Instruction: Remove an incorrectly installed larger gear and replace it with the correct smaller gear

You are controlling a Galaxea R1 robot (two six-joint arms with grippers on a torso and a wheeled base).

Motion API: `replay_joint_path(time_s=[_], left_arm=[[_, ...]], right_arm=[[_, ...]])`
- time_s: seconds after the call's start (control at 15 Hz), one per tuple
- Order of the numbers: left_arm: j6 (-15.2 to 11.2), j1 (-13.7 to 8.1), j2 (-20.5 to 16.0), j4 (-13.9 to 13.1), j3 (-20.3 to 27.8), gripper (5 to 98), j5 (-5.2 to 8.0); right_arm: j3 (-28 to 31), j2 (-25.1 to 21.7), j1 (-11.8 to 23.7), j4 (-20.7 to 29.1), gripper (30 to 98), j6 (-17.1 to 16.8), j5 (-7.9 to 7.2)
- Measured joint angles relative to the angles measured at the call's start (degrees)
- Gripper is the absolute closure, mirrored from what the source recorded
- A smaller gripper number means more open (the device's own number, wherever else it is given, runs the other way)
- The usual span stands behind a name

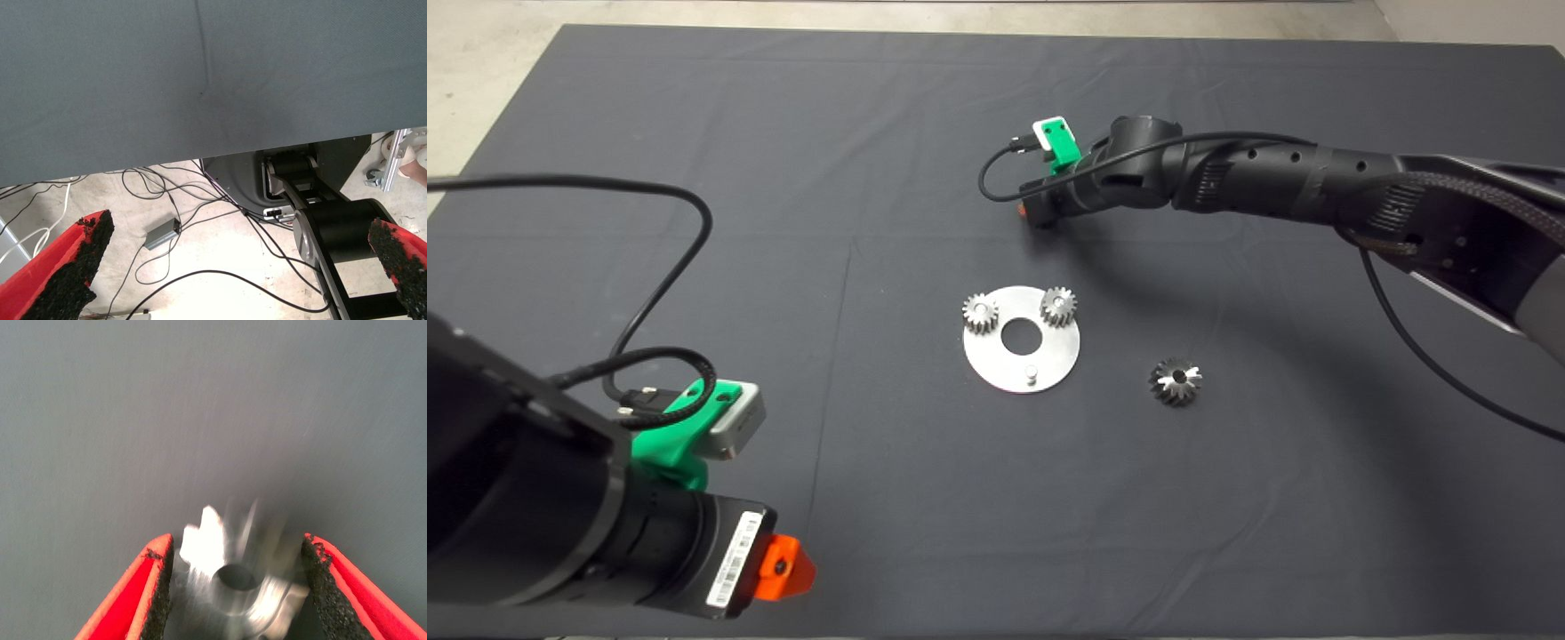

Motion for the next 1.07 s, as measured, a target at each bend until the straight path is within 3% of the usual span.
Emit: replay_joint_path(time_s=[0.4, 0.8, 1.07], left_arm=[[0.0, 0.0, 0.0, 0.0, 0.0, 5.4, -0.02], [0.0, 0.0, 0.0, -0.2, 0.0, 5.4, -0.02], [0.0, 0.0, 0.0, -0.3, 0.0, 5.4, 0.0]], right_arm=[[0.0, -0.2, 0.6, 3.6, 80.1, -0.4, -0.52], [0.1, -0.1, 0.6, 3.4, 84.9, -1.1, -0.98], [0.2, 0.2, 0.4, 0.1, 86.4, -1.5, -1.61]])
